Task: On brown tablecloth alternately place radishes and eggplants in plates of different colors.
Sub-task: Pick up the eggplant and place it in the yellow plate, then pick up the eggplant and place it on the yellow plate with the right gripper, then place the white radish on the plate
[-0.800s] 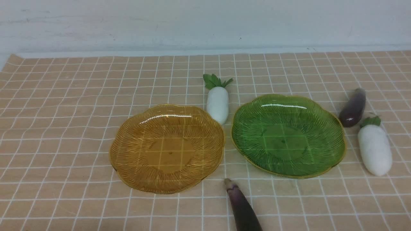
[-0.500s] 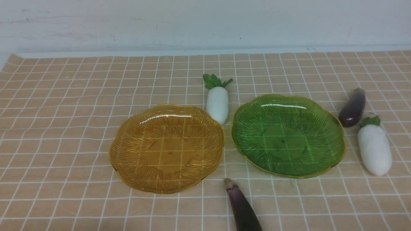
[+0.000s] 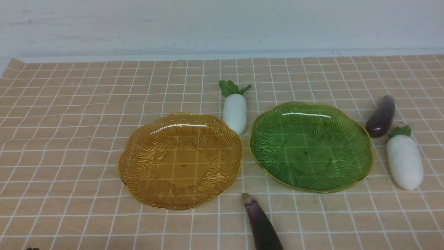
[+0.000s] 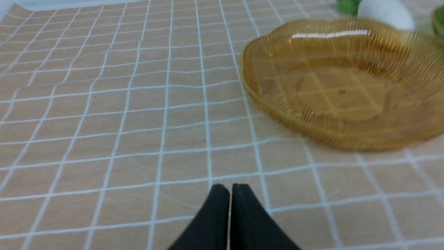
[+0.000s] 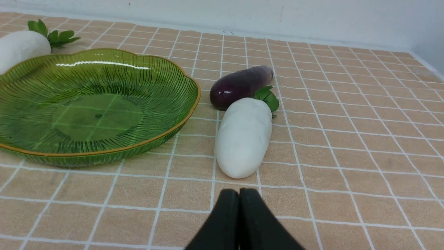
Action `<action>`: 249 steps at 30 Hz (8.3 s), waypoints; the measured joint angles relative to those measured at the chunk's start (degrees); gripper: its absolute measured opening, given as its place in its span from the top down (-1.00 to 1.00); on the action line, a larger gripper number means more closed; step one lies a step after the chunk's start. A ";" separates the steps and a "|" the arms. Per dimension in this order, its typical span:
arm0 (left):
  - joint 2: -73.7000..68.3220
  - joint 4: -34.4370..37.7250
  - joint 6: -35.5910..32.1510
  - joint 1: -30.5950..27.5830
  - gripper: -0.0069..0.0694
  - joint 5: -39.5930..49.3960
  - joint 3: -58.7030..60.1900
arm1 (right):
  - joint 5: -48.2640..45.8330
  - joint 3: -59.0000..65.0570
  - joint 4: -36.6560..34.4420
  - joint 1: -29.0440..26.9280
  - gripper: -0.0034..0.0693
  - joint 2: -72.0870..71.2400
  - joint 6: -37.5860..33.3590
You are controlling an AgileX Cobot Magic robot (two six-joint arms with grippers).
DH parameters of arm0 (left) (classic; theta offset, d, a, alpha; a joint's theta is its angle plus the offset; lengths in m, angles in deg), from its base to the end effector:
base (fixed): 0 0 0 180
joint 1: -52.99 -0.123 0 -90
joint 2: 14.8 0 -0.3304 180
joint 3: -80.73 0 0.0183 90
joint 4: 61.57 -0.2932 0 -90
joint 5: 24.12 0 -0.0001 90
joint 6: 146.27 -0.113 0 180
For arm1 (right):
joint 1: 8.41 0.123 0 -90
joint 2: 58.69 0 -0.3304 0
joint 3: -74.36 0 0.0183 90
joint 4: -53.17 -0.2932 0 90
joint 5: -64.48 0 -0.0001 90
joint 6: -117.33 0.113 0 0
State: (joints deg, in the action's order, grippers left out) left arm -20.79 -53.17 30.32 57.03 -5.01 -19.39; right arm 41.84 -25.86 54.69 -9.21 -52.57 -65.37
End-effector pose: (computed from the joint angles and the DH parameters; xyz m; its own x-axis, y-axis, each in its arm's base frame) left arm 0.0711 -0.0105 0.1679 -0.2630 -0.0606 -0.9629 0.0960 0.9914 -0.0886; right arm 0.0697 -0.0021 0.1614 -0.3187 -0.0671 -0.9455 0.0008 0.9975 -0.0711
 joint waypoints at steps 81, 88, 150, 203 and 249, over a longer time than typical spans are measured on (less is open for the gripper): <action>-113.96 -4.55 32.50 43.46 -0.43 37.21 -85.64 | -30.56 -36.78 -27.99 1.04 0.95 31.54 -6.61; -117.51 -2.42 35.63 43.50 -0.47 32.93 -86.38 | -30.52 -36.78 -26.22 1.04 0.95 31.54 -6.68; -110.16 -3.27 1.77 14.11 0.74 50.99 -103.28 | -25.39 -102.77 -7.21 -4.29 -0.70 125.49 10.94; -75.54 -11.47 7.57 14.11 0.83 52.50 -79.35 | -35.51 -132.08 -32.76 33.69 -0.45 139.35 4.98; -87.89 -7.11 6.49 14.59 0.83 47.82 -79.35 | -49.31 -113.28 -27.76 14.02 0.32 114.17 -1.48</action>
State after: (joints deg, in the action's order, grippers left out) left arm -108.69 -60.28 36.80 71.61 42.81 -98.74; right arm -7.47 -139.14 26.92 4.80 61.61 -66.86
